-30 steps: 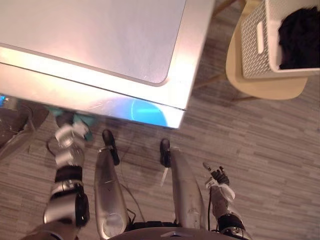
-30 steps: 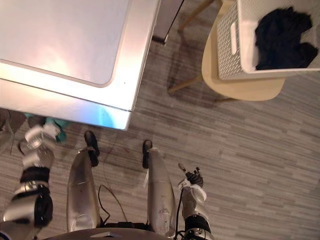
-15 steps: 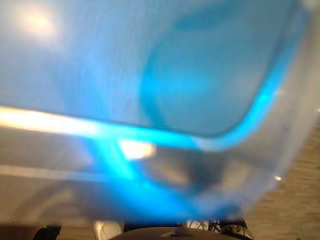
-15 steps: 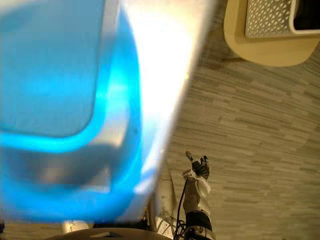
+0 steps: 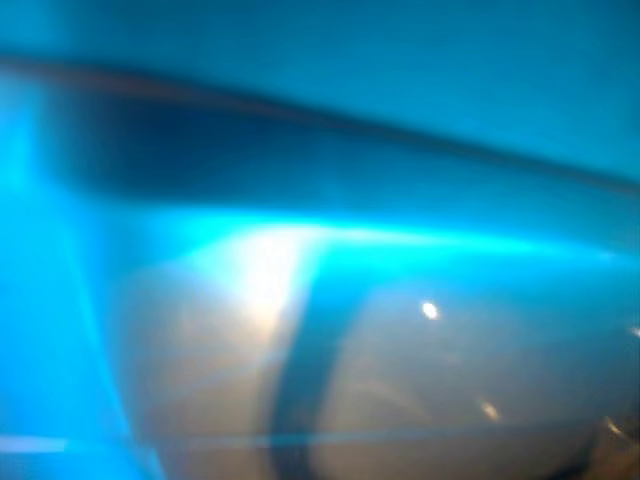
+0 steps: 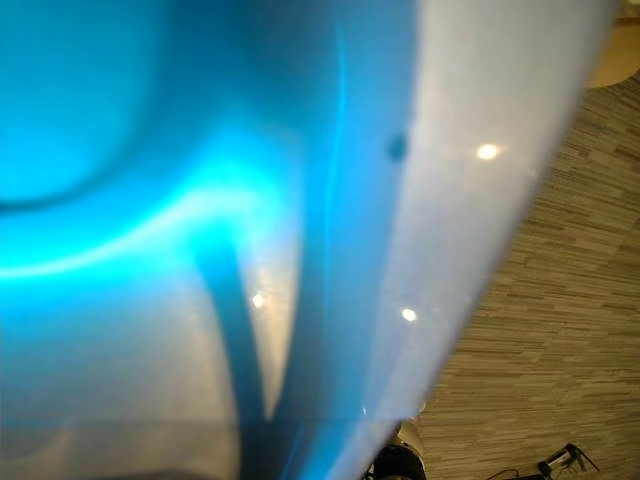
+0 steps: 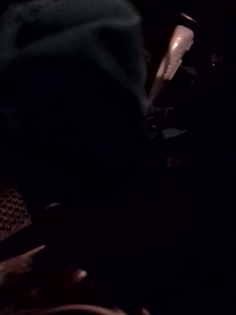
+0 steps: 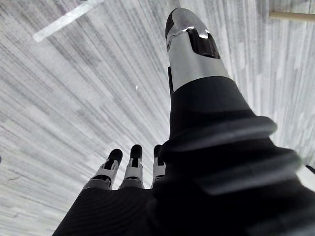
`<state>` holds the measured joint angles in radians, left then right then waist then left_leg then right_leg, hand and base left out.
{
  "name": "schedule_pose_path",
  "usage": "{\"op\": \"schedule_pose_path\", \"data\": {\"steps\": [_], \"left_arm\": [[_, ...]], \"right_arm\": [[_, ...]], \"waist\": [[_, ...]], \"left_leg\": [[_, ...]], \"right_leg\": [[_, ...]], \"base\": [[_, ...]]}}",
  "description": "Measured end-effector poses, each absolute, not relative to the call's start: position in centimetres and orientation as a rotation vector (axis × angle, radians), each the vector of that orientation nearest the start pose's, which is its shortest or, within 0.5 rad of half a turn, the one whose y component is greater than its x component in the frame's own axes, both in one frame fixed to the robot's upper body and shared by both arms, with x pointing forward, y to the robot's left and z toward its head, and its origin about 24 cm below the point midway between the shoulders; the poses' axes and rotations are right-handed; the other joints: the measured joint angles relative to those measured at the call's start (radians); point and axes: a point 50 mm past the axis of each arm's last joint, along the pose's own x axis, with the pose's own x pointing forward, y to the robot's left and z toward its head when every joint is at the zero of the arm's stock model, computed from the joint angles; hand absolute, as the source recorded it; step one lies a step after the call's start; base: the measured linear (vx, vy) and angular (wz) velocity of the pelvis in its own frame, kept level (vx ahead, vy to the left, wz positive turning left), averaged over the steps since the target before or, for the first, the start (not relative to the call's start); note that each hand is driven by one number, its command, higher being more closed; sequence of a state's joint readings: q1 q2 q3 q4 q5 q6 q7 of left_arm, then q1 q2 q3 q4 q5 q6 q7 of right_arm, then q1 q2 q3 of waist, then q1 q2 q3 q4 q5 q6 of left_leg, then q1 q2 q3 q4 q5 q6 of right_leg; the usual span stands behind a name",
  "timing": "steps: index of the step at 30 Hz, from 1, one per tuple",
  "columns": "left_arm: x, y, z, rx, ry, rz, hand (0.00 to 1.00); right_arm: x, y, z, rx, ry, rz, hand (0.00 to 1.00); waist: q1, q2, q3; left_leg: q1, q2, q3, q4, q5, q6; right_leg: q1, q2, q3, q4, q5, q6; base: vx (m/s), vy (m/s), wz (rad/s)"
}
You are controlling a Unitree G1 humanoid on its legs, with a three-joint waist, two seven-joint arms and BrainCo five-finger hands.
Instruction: Pick up the laundry basket with both hands and put the clothes into the washing machine.
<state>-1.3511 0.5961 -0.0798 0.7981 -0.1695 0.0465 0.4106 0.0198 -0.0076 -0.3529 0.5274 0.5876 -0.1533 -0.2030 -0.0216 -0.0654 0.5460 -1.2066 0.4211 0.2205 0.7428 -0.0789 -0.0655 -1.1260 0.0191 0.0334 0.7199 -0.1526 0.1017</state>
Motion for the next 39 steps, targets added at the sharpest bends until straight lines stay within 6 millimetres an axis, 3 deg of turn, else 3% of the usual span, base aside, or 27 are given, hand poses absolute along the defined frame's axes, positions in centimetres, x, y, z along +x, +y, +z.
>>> {"op": "schedule_pose_path", "data": {"steps": [4, 10, 12, 15, 16, 17, 18, 19, 20, 22, 24, 27, 28, 30, 31, 33, 35, 38, 39], "left_arm": [[38.2, 23.9, 36.4, 0.209, -0.594, 0.533, 0.0], [37.6, 26.4, 35.3, 0.117, -0.573, 0.605, 0.0], [37.2, 27.0, 34.5, 0.117, -0.577, 0.629, 0.0], [37.6, 27.4, 31.5, 0.096, -0.508, 0.646, 0.0], [37.9, 27.6, 28.6, 0.064, -0.433, 0.656, 0.0], [38.1, 27.6, 27.2, 0.057, -0.396, 0.656, 0.0], [38.1, 27.7, 24.5, 0.032, -0.329, 0.658, 0.0], [37.9, 27.5, 20.6, -0.007, -0.233, 0.664, 0.0], [37.8, 27.5, 19.0, -0.013, -0.192, 0.664, 0.0], [37.0, 27.1, 14.9, -0.064, -0.085, 0.658, 0.0], [35.2, 26.1, 9.3, -0.119, 0.056, 0.642, 0.0], [30.1, 24.1, 0.6, -0.139, 0.288, 0.608, 0.0], [29.1, 23.8, -0.9, -0.143, 0.332, 0.606, 0.0], [24.2, 22.4, -6.2, -0.169, 0.527, 0.598, 0.0], [22.9, 22.0, -7.5, -0.177, 0.579, 0.595, 0.0], [17.5, 20.8, -11.6, -0.204, 0.784, 0.602, 0.0], [13.8, 19.8, -13.9, -0.258, 0.919, 0.624, 0.0], [10.2, 19.4, -15.6, -0.302, 1.046, 0.666, 0.0], [9.7, 19.3, -15.8, -0.318, 1.059, 0.679, 0.0]], "right_arm": [[19.5, -24.0, -7.0, 0.578, 0.334, -0.721, 0.0], [19.7, -23.6, -6.9, 0.576, 0.336, -0.702, 0.0], [19.7, -23.6, -6.9, 0.577, 0.337, -0.702, 0.0], [19.7, -23.6, -6.9, 0.577, 0.339, -0.702, 0.0], [19.6, -23.5, -7.0, 0.577, 0.345, -0.702, 0.0], [19.6, -23.5, -7.1, 0.576, 0.349, -0.703, 0.0], [19.5, -23.5, -7.2, 0.576, 0.357, -0.703, 0.0], [19.5, -23.5, -7.3, 0.577, 0.364, -0.704, 0.0], [19.4, -23.5, -7.4, 0.577, 0.372, -0.704, 0.0], [19.4, -23.4, -7.5, 0.576, 0.388, -0.701, 0.0], [19.1, -23.3, -8.0, 0.577, 0.428, -0.702, 0.0], [18.1, -22.8, -9.5, 0.546, 0.534, -0.698, 0.0], [17.9, -22.8, -9.7, 0.547, 0.549, -0.699, 0.0], [17.1, -22.5, -10.7, 0.518, 0.621, -0.693, 0.0], [16.8, -22.5, -11.0, 0.508, 0.64, -0.692, 0.0], [15.2, -22.7, -12.1, 0.467, 0.718, -0.694, 0.0], [13.8, -23.1, -12.8, 0.444, 0.773, -0.709, 0.0], [12.3, -23.3, -13.6, 0.412, 0.841, -0.716, 0.0], [12.1, -23.3, -13.8, 0.407, 0.853, -0.714, 0.0]], "waist": [[-0.004, 0.0, 0.0], [-0.025, 0.0, 0.0], [-0.028, 0.0, 0.0], [-0.026, 0.0, 0.0], [-0.025, 0.0, 0.0], [-0.025, 0.0, 0.0], [-0.022, 0.001, -0.001], [-0.021, 0.0, -0.001], [-0.018, 0.0, -0.001], [-0.013, 0.0, -0.001], [-0.012, 0.001, -0.003], [-0.003, 0.011, -0.046], [0.0, 0.012, -0.062], [0.012, 0.021, -0.127], [0.013, 0.029, -0.147], [0.024, 0.057, -0.238], [0.028, 0.088, -0.302], [0.037, 0.112, -0.363], [0.037, 0.108, -0.37]], "left_leg": [[-0.002, -0.001, 0.001, 0.001, 0.006, 0.002], [0.003, -0.006, 0.0, -0.007, 0.018, 0.001], [0.007, -0.007, -0.002, -0.016, 0.024, 0.002], [0.026, -0.014, -0.002, -0.025, 0.032, 0.001], [0.05, -0.016, -0.002, -0.033, 0.035, 0.001], [0.061, -0.017, -0.001, -0.034, 0.034, 0.002], [0.087, -0.021, -0.002, -0.044, 0.033, 0.005], [0.134, -0.029, 0.003, -0.069, 0.039, -0.002], [0.156, -0.03, 0.007, -0.078, 0.04, -0.003], [0.226, -0.044, 0.018, -0.106, 0.046, -0.007], [0.351, -0.067, 0.036, -0.154, 0.046, -0.011], [0.558, -0.099, 0.058, -0.226, 0.045, -0.016], [0.588, -0.103, 0.063, -0.238, 0.047, -0.015], [0.73, -0.129, 0.087, -0.304, 0.054, -0.024], [0.765, -0.134, 0.092, -0.325, 0.056, -0.026], [0.899, -0.157, 0.112, -0.416, 0.067, -0.029], [0.974, -0.173, 0.114, -0.479, 0.078, -0.033], [1.054, -0.195, 0.105, -0.515, 0.081, -0.027], [1.058, -0.199, 0.098, -0.509, 0.077, -0.027]], "right_leg": [[-0.005, -0.002, 0.001, 0.008, 0.002, 0.0], [-0.011, -0.004, 0.0, 0.026, 0.002, -0.001], [-0.011, -0.005, -0.002, 0.032, 0.002, -0.001], [-0.002, -0.011, -0.003, 0.044, -0.001, -0.006], [0.018, -0.013, -0.004, 0.043, -0.004, -0.011], [0.027, -0.013, -0.005, 0.041, -0.007, -0.014], [0.05, -0.016, -0.008, 0.042, -0.011, -0.018], [0.085, -0.022, -0.007, 0.039, -0.016, -0.021], [0.103, -0.023, -0.007, 0.037, -0.017, -0.024], [0.157, -0.031, -0.004, 0.033, -0.029, -0.027], [0.259, -0.05, -0.002, 0.03, -0.053, -0.027], [0.445, -0.068, 0.0, 0.0, -0.086, -0.029], [0.47, -0.069, 0.001, -0.007, -0.089, -0.028], [0.593, -0.084, 0.007, -0.048, -0.099, -0.023], [0.628, -0.086, 0.006, -0.066, -0.1, -0.022], [0.752, -0.098, 0.002, -0.141, -0.102, -0.018], [0.833, -0.108, -0.017, -0.205, -0.104, -0.022], [0.943, -0.13, -0.05, -0.265, -0.105, -0.017], [0.956, -0.134, -0.057, -0.274, -0.104, -0.013]], "base": [[0.04, 0.02, 0.0], [0.04, 0.009, 0.03], [0.04, -0.004, 0.07], [0.04, -0.007, 0.11], [0.04, -0.013, 0.13], [0.05, -0.019, 0.17], [0.05, -0.029, 0.24], [0.07, -0.045, 0.24], [0.07, -0.05, 0.22], [0.06, -0.051, 0.23], [0.1, -0.088, 0.37], [0.16, -0.097, 0.24], [0.17, -0.065, 0.11], [0.2, -0.039, 0.08], [0.25, -0.036, 0.09], [0.21, -0.019, 0.07], [0.17, 0.007, 0.21], [0.14, 0.028, 0.28], [0.12, 0.052, 0.32]]}}
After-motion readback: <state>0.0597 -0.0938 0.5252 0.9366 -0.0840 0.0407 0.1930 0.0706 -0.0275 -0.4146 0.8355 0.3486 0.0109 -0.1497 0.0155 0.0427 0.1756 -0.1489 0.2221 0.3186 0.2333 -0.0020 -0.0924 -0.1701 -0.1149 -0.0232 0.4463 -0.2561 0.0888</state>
